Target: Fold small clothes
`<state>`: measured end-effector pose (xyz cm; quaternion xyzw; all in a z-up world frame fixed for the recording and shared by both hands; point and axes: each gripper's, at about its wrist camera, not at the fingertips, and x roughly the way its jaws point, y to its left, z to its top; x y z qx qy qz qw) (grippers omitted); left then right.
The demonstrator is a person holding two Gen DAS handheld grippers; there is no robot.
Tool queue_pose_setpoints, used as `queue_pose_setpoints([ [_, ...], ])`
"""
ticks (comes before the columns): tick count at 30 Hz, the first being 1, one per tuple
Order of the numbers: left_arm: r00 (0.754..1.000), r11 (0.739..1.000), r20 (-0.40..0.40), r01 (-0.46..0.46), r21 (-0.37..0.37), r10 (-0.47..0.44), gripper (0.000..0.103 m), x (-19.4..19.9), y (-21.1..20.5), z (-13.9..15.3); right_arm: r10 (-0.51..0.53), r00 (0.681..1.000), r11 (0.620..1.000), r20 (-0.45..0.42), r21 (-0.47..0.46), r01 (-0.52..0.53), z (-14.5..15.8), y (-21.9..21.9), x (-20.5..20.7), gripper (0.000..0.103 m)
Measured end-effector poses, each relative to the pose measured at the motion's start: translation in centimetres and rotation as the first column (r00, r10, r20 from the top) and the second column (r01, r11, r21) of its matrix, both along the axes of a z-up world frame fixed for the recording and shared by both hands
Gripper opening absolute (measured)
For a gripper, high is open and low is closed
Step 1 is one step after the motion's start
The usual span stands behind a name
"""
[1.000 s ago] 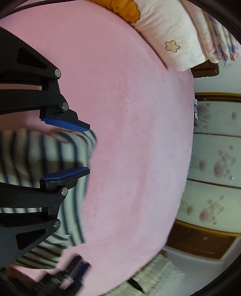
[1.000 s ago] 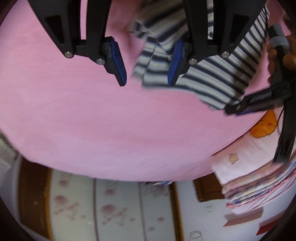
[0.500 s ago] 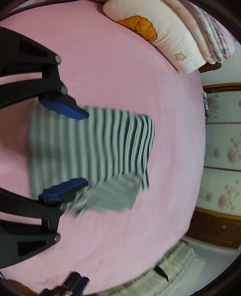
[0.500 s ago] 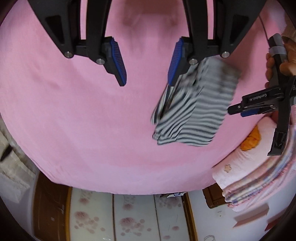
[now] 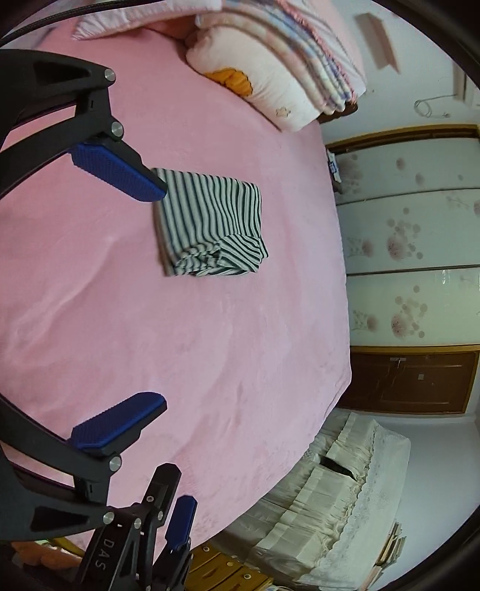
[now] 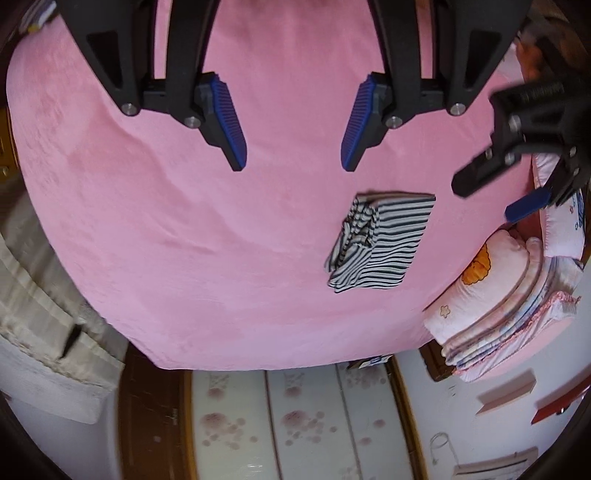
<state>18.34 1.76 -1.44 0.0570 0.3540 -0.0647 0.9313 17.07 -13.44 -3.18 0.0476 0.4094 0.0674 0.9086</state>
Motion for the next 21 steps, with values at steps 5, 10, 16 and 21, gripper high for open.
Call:
queue_pose_setpoints([
  [5, 0.999, 0.999, -0.025, -0.044, -0.007, 0.044, 0.103, -4.3, -1.9, 0.0, -0.078, 0.997, 0.997, 0.021, 0.022, 0.078, 0.7, -2.0, -4.7, 0.068],
  [10, 0.993, 0.990, -0.072, -0.103, -0.099, 0.096, 0.103, -6.4, -2.1, 0.2, -0.119, 0.993, 0.993, 0.017, 0.010, 0.119, 0.9, -3.6, -7.1, 0.071],
  [16, 0.987, 0.985, -0.098, -0.138, -0.105, 0.128, 0.103, -8.9, -2.4, 0.5, -0.132, 0.991, 0.991, 0.006, 0.028, 0.132, 1.2, -5.0, -8.6, 0.076],
  [21, 0.984, 0.982, -0.070, -0.168, -0.085, 0.162, 0.103, -10.8, -2.4, 1.0, -0.112, 0.994, 0.994, 0.010, 0.017, 0.112, 1.6, -5.0, -9.7, 0.079],
])
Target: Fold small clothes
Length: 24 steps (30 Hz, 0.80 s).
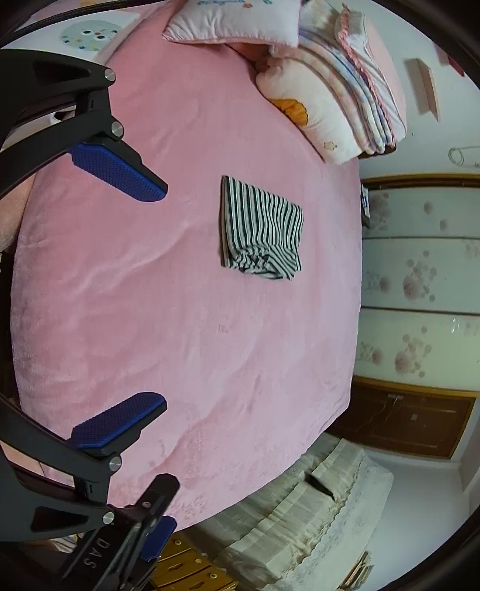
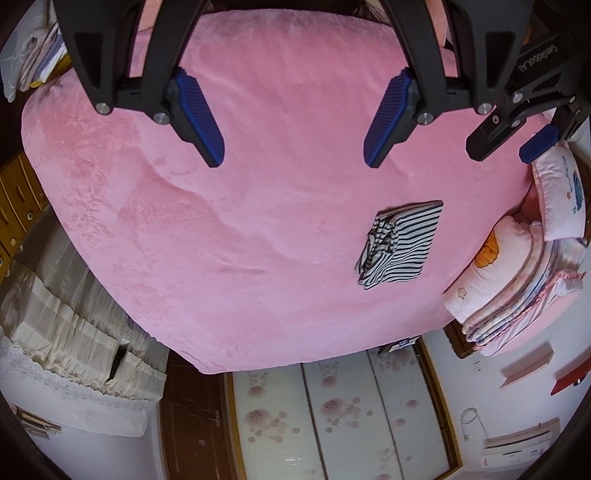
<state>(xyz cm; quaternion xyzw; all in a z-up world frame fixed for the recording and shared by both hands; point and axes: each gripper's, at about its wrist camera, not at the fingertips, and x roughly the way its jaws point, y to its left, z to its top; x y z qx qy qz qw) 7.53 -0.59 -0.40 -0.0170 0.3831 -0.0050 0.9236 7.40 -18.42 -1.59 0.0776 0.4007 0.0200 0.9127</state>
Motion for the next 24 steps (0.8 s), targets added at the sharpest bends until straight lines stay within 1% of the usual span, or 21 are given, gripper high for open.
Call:
queue_pose_setpoints([
  [3, 1.000, 1.000, -0.007, -0.006, -0.009, 0.006, 0.103, -0.5, 0.2, 0.1, 0.026, 1.000, 1.000, -0.007, -0.011, -0.026, -0.1, 0.4, -0.6, 0.080],
  [9, 1.000, 1.000, -0.018, -0.002, -0.007, 0.002, 0.103, -0.5, 0.1, 0.1, 0.039, 0.999, 0.999, 0.003, -0.031, -0.039, 0.0, 0.8, -1.3, 0.080],
  [19, 1.000, 1.000, -0.008, 0.005, -0.006, -0.005, 0.103, -0.7, -0.3, 0.2, 0.023, 1.000, 0.998, -0.004, -0.051, -0.023, -0.1, 0.9, -1.5, 0.080],
  [24, 1.000, 1.000, -0.002, 0.005, 0.000, -0.005, 0.103, -0.9, -0.5, 0.3, 0.015, 1.000, 0.997, 0.015, -0.071, -0.014, 0.1, 0.9, -2.0, 0.080],
])
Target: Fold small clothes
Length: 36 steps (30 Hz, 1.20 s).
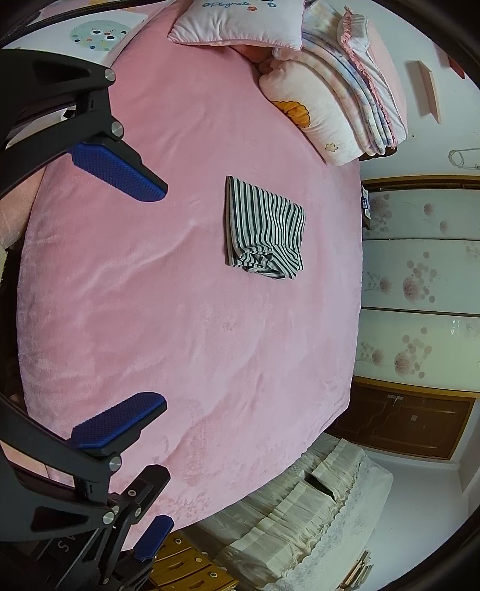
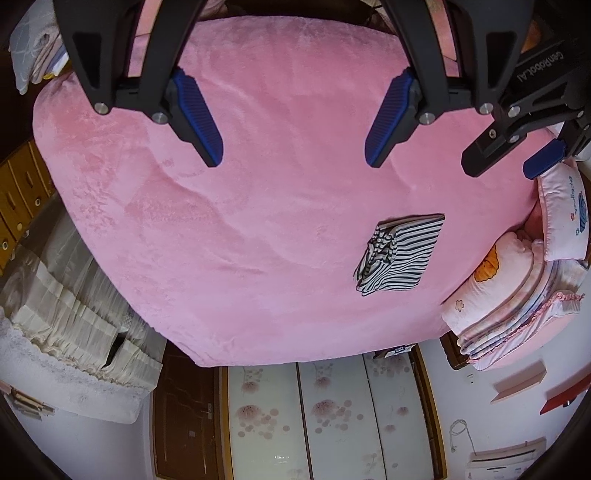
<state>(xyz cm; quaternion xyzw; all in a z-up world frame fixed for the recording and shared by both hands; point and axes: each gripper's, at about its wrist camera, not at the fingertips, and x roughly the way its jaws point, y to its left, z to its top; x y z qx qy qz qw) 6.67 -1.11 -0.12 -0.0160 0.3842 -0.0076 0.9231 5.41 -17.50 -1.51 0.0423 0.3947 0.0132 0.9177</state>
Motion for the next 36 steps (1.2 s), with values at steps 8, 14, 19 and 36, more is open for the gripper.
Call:
queue_pose_setpoints([
  [8, 1.000, 1.000, 0.014, -0.007, 0.017, 0.007, 0.103, -0.54, -0.30, 0.06, -0.003, 1.000, 1.000, 0.000, -0.006, 0.003, 0.06, -0.14, -0.11, 0.080],
  [14, 1.000, 1.000, 0.006, -0.009, 0.013, 0.009, 0.103, -0.75, -0.18, -0.01, -0.004, 1.000, 1.000, -0.001, -0.011, 0.004, -0.17, -0.29, -0.40, 0.080],
  [19, 1.000, 1.000, 0.003, -0.007, 0.014, 0.007, 0.103, -0.76, -0.16, 0.03, -0.006, 1.000, 1.000, -0.004, -0.010, 0.006, -0.24, -0.38, -0.48, 0.080],
  [36, 1.000, 1.000, 0.000, -0.006, 0.010, 0.006, 0.103, -0.85, -0.45, -0.22, -0.020, 1.000, 0.999, -0.004, -0.028, 0.020, -0.42, -0.61, -0.91, 0.080],
])
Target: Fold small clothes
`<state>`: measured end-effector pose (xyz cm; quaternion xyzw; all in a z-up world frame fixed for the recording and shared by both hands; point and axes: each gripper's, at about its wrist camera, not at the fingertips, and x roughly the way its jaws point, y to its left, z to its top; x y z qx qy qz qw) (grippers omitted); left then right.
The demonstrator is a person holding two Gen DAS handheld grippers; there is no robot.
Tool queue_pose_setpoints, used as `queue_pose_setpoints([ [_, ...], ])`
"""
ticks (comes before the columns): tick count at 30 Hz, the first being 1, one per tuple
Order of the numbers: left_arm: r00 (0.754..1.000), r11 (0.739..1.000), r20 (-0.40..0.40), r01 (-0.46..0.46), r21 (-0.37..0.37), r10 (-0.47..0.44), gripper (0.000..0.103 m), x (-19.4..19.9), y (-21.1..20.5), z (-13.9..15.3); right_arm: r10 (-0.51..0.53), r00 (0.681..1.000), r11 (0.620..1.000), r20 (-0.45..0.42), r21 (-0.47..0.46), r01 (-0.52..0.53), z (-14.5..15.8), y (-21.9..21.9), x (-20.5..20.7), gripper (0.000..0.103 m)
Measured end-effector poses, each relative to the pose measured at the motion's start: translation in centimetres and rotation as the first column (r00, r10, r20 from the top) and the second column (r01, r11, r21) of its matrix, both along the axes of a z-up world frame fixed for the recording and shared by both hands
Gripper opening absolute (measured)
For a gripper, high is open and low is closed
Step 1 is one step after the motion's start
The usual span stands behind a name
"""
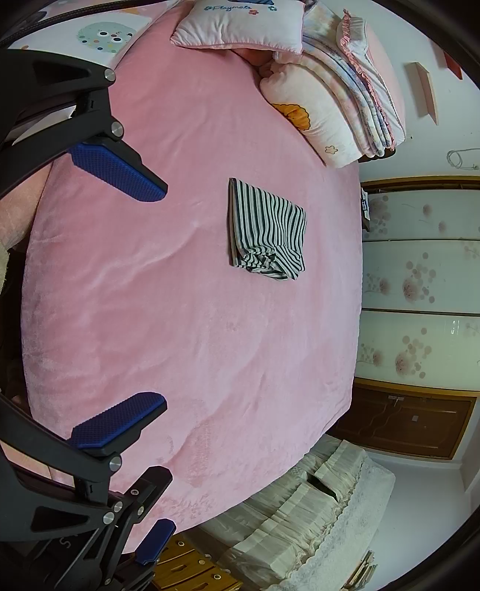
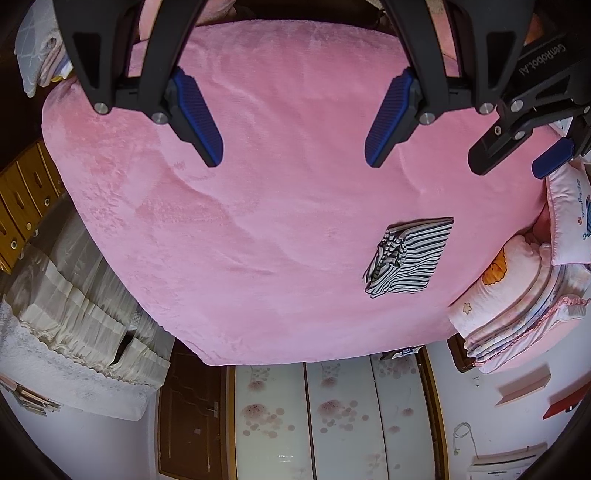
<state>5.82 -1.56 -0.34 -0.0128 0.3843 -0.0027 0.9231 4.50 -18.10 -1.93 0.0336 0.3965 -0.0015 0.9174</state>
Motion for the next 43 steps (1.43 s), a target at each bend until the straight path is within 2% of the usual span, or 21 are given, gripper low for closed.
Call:
queue_pose_setpoints([
  [43, 1.000, 1.000, -0.025, 0.007, 0.012, -0.007, 0.103, -0.42, -0.06, -0.59, -0.005, 1.000, 1.000, -0.008, -0.004, 0.005, -0.54, -0.90, -0.60, 0.080],
])
